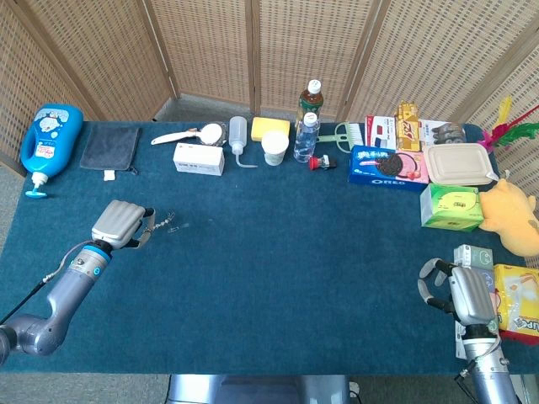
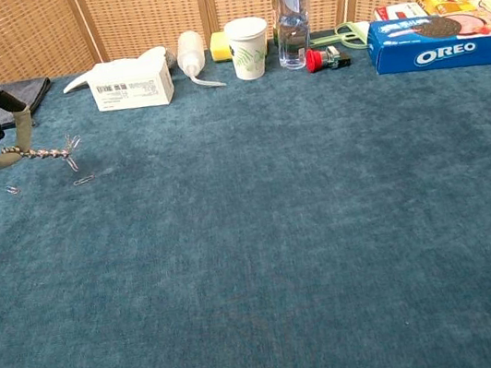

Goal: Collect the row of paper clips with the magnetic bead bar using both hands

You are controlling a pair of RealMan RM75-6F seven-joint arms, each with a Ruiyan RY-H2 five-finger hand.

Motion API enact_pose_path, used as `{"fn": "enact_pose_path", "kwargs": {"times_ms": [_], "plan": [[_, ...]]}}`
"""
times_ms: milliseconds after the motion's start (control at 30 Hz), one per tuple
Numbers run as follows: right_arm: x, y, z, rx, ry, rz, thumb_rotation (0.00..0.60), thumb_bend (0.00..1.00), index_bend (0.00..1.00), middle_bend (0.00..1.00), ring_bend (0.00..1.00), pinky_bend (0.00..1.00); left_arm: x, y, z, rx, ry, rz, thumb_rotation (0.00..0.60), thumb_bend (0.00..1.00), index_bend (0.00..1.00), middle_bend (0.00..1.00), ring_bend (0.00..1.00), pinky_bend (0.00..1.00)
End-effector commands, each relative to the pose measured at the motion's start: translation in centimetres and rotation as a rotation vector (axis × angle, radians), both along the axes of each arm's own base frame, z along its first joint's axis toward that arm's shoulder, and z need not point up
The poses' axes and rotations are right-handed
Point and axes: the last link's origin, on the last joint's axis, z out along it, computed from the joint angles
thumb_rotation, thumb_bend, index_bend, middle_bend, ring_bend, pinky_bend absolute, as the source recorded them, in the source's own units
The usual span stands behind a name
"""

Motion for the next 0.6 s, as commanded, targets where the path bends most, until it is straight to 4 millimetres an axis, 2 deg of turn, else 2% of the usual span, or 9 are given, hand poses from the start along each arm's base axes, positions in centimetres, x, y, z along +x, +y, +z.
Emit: {"fn": "enact_pose_path", "kwargs": {"times_ms": [33,233,600], "plan": [[0.0,0.0,0.0,-0.001,0.0,0.0,0.6,0.41,0.56,0.6,0.61,0.83,0.1,-0.3,0.0,-0.002,-0.017,0.002,0.6,0.71,0.61,0.93,1.0,1.0],[0.0,0.0,0.1,0.0,0.001,0.0,0.6,0.41,0.56,0.61,0.61,0.83,0.0,-0.7,-0.3,-0.002,-0.045,0.011,0.6,0.71,0.61,0.93,1.0,1.0],[0.0,0.0,0.0,0.005,0.003,-0.007,0.6,0.41,0.56,0.61,0.61,0.83,-2.2,-1.2,-1.9,-0.012,-0.077,0.095,0.6,0.71,0.61,0.93,1.0,1.0]]}}
